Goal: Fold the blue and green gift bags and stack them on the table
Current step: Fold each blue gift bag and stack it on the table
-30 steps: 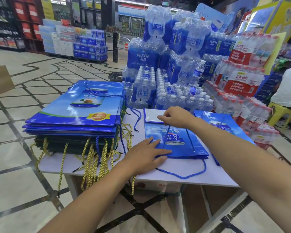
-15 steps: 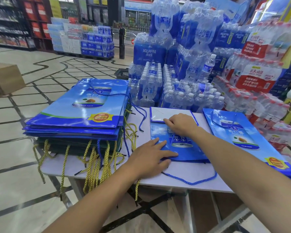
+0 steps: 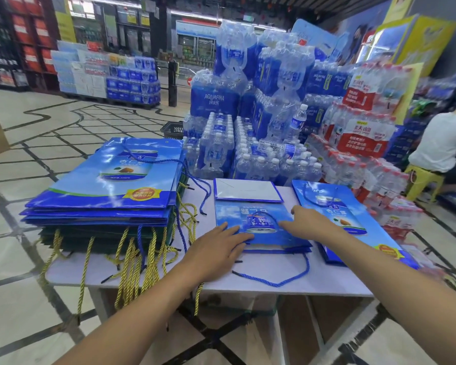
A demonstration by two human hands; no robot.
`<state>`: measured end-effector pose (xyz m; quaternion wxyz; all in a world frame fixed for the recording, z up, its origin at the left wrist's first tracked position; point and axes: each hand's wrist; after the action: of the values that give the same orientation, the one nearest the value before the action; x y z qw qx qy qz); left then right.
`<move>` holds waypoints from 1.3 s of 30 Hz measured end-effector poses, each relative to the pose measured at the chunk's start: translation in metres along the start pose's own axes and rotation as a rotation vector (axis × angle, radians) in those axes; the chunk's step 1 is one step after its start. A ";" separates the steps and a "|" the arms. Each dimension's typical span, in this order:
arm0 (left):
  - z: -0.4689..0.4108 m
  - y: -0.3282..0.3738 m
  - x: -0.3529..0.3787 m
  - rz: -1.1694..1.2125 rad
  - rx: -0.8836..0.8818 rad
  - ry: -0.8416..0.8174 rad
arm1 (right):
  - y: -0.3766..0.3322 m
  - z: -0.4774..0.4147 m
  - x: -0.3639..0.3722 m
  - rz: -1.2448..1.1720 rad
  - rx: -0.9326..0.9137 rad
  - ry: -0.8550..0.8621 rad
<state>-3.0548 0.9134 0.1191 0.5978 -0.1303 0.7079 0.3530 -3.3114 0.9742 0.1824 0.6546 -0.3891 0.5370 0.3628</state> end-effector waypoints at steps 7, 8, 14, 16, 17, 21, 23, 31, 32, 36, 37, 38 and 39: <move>0.001 0.000 -0.002 0.030 0.011 0.016 | 0.008 0.013 -0.006 -0.600 0.261 -0.068; 0.002 0.001 -0.003 0.028 0.013 0.027 | 0.008 0.015 -0.007 -0.665 0.282 -0.076; -0.006 0.008 -0.011 0.041 0.033 -0.010 | 0.015 0.020 -0.020 -1.000 0.321 -0.018; -0.007 0.019 -0.019 0.084 0.030 -0.006 | 0.007 0.025 -0.035 -1.151 0.261 0.028; -0.012 0.023 -0.025 0.151 0.004 -0.011 | 0.001 0.030 -0.044 -1.219 0.229 0.047; -0.032 0.053 -0.054 0.601 -0.064 0.013 | -0.021 0.050 -0.083 -1.352 0.062 0.088; -0.042 0.068 -0.069 0.893 -0.076 0.019 | -0.033 0.060 -0.096 -1.330 -0.031 0.091; -0.039 0.054 -0.087 1.416 -0.279 -0.109 | -0.063 0.059 -0.072 -0.993 -0.325 -0.041; -0.038 0.048 -0.083 1.381 -0.310 -0.080 | -0.065 0.057 -0.063 -0.956 -0.334 -0.052; -0.041 0.021 -0.059 1.088 -0.461 0.097 | -0.066 0.043 -0.017 -0.893 -0.344 -0.058; -0.043 0.013 -0.051 0.915 -0.473 0.136 | -0.064 0.041 -0.006 -0.864 -0.330 -0.080; -0.041 0.006 -0.044 0.706 -0.468 0.177 | -0.062 0.041 0.003 -0.824 -0.319 -0.105; -0.036 0.005 -0.039 0.522 -0.421 0.210 | -0.060 0.041 0.010 -0.784 -0.315 -0.124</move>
<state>-3.0753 0.8838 0.1588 0.3711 -0.1010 0.6866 0.6170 -3.2390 0.9856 0.1846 0.7066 -0.6367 0.2460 0.1868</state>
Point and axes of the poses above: each hand's wrist, its own z-axis away from the middle knuckle, its own x-axis out of the palm, y = z × x, and after that the axes turned 6 degrees about -x, right-handed
